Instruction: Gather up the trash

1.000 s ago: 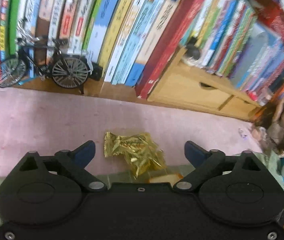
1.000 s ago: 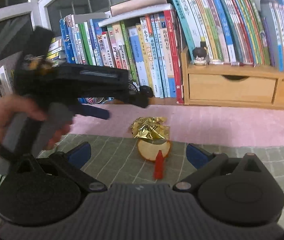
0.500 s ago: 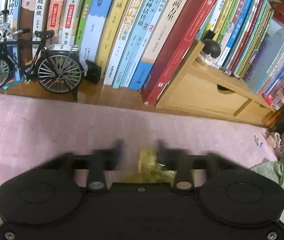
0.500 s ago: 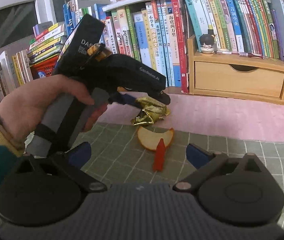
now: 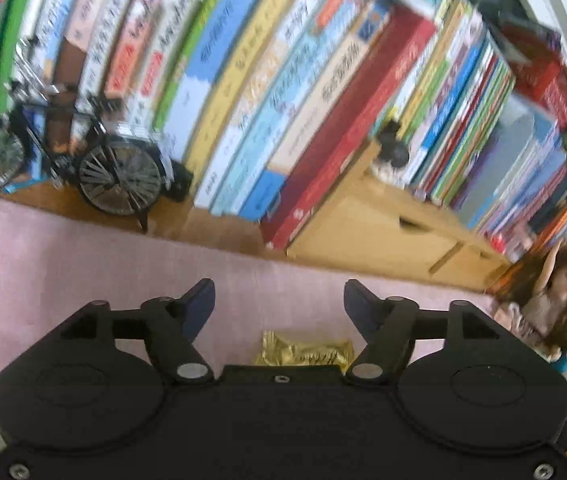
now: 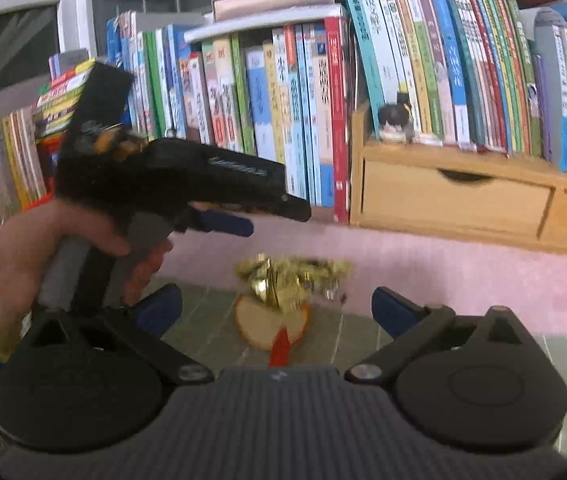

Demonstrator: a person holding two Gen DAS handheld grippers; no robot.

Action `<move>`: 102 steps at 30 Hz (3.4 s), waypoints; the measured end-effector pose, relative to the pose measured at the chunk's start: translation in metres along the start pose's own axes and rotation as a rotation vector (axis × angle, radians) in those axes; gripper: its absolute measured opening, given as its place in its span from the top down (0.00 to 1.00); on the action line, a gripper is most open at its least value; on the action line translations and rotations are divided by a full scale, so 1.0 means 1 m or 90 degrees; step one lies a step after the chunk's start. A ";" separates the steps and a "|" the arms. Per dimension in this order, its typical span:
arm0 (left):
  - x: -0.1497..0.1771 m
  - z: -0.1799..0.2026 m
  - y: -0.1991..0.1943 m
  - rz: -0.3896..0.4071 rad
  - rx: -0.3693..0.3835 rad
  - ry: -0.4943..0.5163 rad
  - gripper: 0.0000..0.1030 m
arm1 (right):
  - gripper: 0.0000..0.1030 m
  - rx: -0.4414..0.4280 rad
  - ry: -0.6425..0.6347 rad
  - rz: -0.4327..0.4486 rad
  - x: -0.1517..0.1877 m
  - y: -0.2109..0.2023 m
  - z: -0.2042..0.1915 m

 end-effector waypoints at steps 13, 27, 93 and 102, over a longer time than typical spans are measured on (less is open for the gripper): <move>-0.006 -0.018 -0.007 0.009 -0.004 -0.037 0.25 | 0.28 0.047 -0.016 -0.066 0.022 0.075 -0.010; 0.004 -0.005 0.005 -0.016 -0.015 0.011 0.19 | 0.60 0.074 -0.028 -0.016 0.000 0.051 0.016; 0.037 0.057 0.040 -0.090 0.025 0.245 0.60 | 0.60 0.141 0.083 0.060 -0.038 0.012 0.100; 0.029 0.057 0.033 -0.090 0.066 0.238 0.26 | 0.59 0.143 0.084 0.058 -0.038 0.012 0.103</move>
Point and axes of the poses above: each gripper's, at about its wrist camera, not at the fingertips, and y roughly the way its jaws point, z to its right, x to its underside, the point moved 10 cm from there along y, roughly the way its jaws point, and after that the axes turned 12 degrees about y, right-handed, at the moved point
